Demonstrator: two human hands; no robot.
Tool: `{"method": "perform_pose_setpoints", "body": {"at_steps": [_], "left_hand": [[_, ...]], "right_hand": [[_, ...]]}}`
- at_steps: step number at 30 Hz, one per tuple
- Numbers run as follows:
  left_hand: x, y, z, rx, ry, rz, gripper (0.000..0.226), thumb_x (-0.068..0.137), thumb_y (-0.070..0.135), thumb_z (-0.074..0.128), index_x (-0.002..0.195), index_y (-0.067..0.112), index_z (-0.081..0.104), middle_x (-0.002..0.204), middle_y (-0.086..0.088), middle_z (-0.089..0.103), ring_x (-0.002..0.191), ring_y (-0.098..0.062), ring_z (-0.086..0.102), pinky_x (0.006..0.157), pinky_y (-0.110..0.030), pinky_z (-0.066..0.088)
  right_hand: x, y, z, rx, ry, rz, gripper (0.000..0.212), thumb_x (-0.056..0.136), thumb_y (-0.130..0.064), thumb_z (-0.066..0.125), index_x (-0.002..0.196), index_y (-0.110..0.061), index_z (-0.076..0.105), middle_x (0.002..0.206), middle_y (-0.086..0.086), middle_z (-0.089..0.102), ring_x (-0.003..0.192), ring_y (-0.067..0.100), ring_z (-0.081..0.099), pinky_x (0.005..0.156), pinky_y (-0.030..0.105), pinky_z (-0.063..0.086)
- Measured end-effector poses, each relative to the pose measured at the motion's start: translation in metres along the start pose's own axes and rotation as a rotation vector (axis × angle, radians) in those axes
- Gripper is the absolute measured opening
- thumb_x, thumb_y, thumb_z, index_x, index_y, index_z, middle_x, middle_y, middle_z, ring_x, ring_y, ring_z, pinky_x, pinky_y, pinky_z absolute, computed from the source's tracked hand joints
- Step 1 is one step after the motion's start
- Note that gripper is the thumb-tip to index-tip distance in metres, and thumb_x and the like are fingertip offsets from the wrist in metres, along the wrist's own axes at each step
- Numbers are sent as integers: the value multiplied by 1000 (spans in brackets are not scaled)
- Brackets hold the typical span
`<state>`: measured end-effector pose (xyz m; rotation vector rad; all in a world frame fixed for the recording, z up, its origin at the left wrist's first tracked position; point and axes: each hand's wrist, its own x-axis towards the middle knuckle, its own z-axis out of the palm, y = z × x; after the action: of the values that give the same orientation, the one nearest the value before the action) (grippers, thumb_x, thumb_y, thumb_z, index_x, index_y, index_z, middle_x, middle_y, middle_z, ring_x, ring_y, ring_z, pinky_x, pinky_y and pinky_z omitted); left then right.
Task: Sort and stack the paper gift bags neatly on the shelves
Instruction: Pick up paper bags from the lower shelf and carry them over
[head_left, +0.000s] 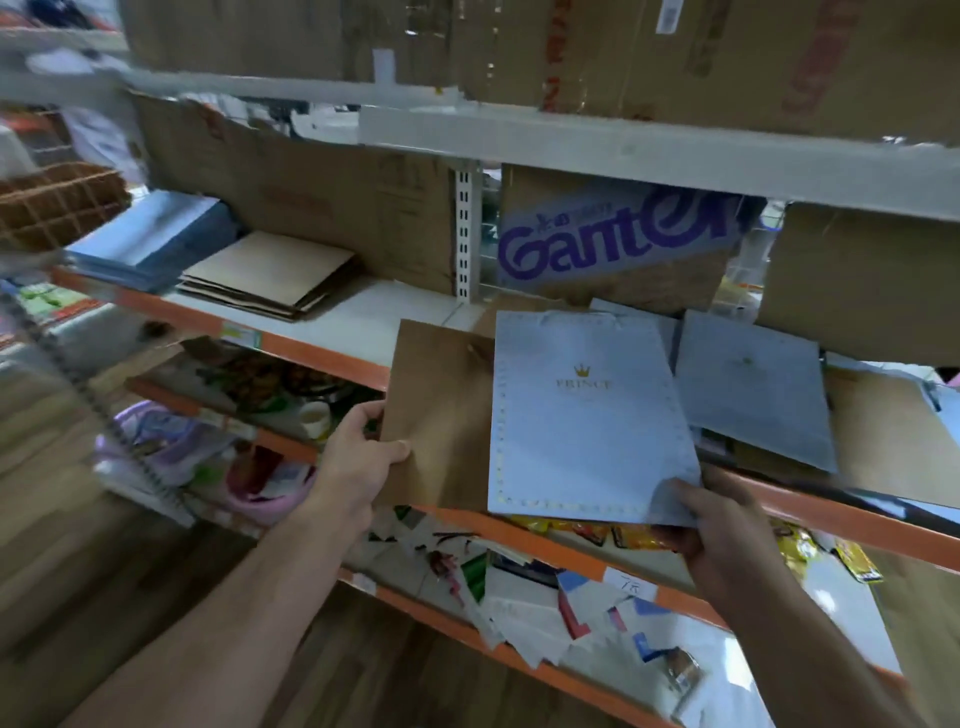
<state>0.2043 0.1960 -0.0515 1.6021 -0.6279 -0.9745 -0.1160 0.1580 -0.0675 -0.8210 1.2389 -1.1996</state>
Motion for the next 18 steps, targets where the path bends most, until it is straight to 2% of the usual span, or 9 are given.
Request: {"method": "perform_pose_setpoints", "body": {"at_steps": [2, 5, 6, 9, 11, 14, 17, 18], "left_hand": [[-2, -1, -19, 1, 30, 15, 40, 94, 3, 63, 122, 31, 56, 110, -2, 66, 98, -30, 63, 89, -55, 55], [-2, -3, -47, -28, 68, 9, 41, 95, 4, 63, 124, 32, 56, 113, -1, 64, 101, -29, 61, 92, -56, 54], [-1, -3, -56, -40, 75, 3, 40, 96, 4, 62, 125, 31, 56, 114, 0, 63, 101, -28, 61, 92, -56, 54], [10, -6, -85, -59, 89, -8, 39, 96, 4, 62, 125, 29, 56, 115, 1, 62, 104, -28, 60, 93, -57, 52], [22, -7, -107, -59, 108, -6, 37, 95, 3, 63, 119, 30, 58, 112, 1, 62, 105, -29, 59, 94, -57, 51], [46, -5, -144, -63, 114, -11, 36, 94, 3, 64, 105, 38, 59, 109, 3, 62, 106, -29, 59, 94, -56, 52], [76, -1, -186, -55, 117, -28, 36, 94, 6, 64, 100, 41, 57, 108, 6, 60, 106, -26, 57, 95, -55, 50], [87, 0, -201, -56, 114, -36, 36, 94, 6, 64, 99, 41, 57, 108, 8, 59, 107, -25, 56, 96, -56, 49]], "right_hand": [[-3, 4, 14, -16, -42, 7, 22, 95, 2, 53, 112, -8, 64, 109, 20, 69, 88, 38, 63, 71, 46, 52], [-5, 7, 38, -34, -76, 24, 25, 96, 0, 54, 118, -10, 63, 116, 15, 70, 104, 39, 67, 93, 62, 52], [-6, 7, 48, -43, -90, 28, 25, 97, -1, 53, 117, -11, 63, 116, 13, 71, 106, 39, 67, 93, 61, 52], [-9, 11, 82, -71, -127, 24, 25, 99, -1, 51, 114, -17, 64, 115, 9, 71, 106, 35, 66, 80, 47, 60], [-8, 15, 108, -90, -150, 27, 26, 99, -1, 49, 112, -17, 65, 114, 9, 70, 104, 33, 66, 87, 52, 57], [-8, 23, 152, -132, -154, 28, 23, 101, -2, 48, 111, -14, 64, 108, 11, 70, 95, 32, 64, 73, 47, 53], [-6, 36, 200, -151, -132, 24, 24, 102, -6, 49, 121, -10, 62, 114, 13, 69, 102, 37, 64, 77, 50, 53], [-6, 41, 217, -162, -133, 23, 24, 102, -6, 49, 122, -10, 62, 114, 13, 68, 101, 37, 63, 74, 47, 54]]}}
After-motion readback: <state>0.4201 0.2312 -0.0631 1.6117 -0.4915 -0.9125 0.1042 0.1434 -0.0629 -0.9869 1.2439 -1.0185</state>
